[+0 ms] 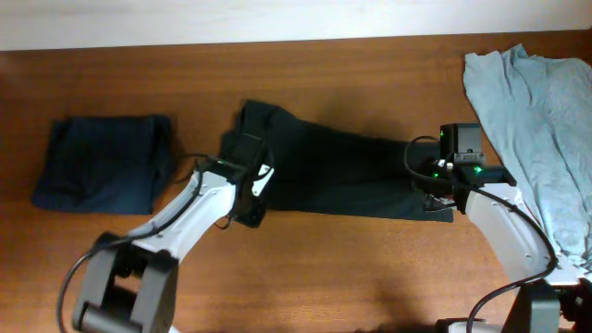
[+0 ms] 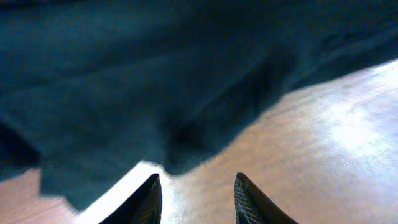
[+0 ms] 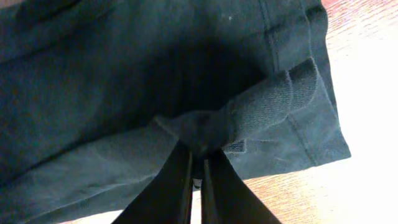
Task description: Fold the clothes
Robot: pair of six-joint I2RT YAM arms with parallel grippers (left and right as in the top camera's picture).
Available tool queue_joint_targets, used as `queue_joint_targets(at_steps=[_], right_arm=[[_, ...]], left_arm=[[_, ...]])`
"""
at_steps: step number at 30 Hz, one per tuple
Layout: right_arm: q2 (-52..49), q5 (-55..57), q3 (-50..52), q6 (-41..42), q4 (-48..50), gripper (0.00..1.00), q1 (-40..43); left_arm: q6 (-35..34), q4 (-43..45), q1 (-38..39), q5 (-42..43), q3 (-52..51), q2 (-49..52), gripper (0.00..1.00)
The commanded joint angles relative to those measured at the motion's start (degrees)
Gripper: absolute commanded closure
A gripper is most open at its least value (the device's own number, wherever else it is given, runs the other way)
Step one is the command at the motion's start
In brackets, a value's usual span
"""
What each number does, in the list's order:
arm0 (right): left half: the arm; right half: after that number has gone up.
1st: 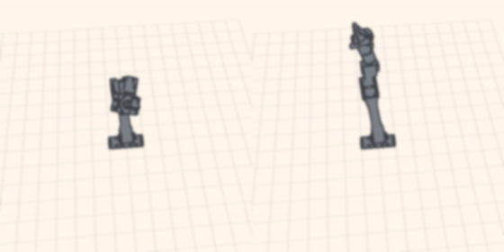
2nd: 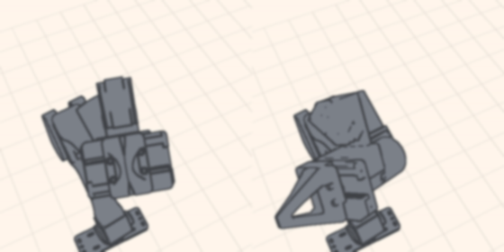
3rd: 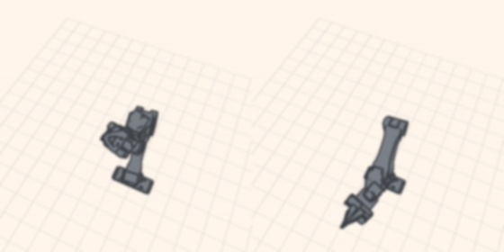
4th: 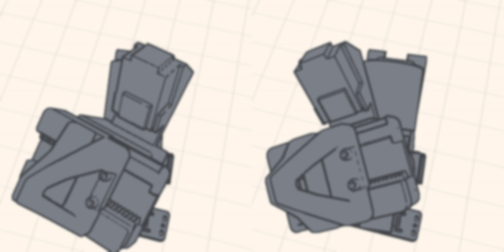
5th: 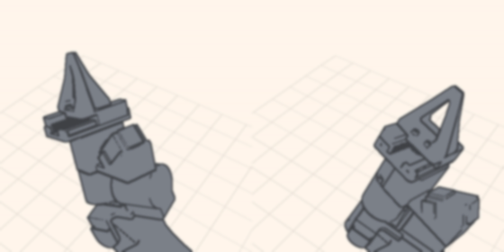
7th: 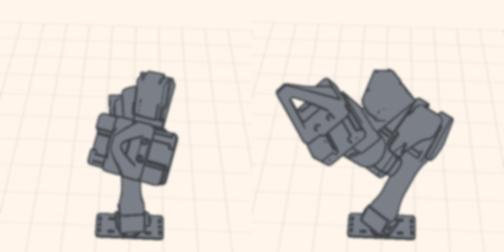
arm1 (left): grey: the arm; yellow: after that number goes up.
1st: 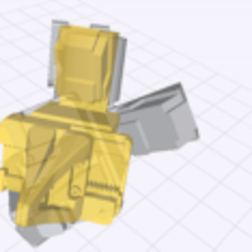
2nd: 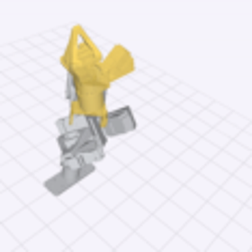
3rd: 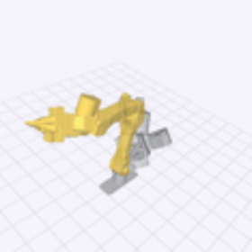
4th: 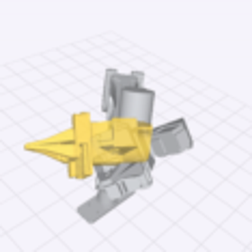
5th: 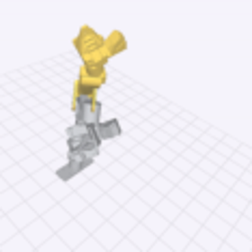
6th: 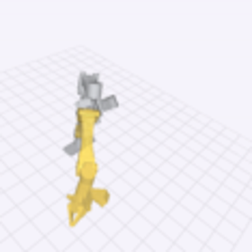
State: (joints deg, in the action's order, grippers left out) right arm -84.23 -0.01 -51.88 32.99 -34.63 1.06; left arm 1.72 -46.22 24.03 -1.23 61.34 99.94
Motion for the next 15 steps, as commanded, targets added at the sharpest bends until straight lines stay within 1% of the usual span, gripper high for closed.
queue_joint_targets(at_steps=[1,4,8,10,14,15], right_arm=[[-0.2,0.7,-0.6,0.0,0.0,0.95,-0.3],[-0.2,0.7,-0.6,0.0,0.0,0.95,-0.3],[-0.2,0.7,-0.6,0.0,0.0,0.95,-0.3],[-0.2,0.7,-0.6,0.0,0.0,0.95,-0.3],[-0.2,0.7,-0.6,0.0,0.0,0.95,-0.3],[-0.2,0.7,-0.6,0.0,0.0,0.94,-0.3]], left_arm=[[-0.1,0.9,0.0,-0.9,-0.3,3.4,0.62],[0.1,1.7,0.0,-0.5,-0.3,5.4,0.63],[0.1,2.7,0.0,-1.6,-0.3,5.7,0.63],[0.1,3.0,0.0,-1.6,-0.3,5.7,0.71],[0.0,2.7,0.0,-2.4,-0.2,5.7,0.94],[0.0,2.2,0.0,-2.8,0.0,5.7,0.98]])
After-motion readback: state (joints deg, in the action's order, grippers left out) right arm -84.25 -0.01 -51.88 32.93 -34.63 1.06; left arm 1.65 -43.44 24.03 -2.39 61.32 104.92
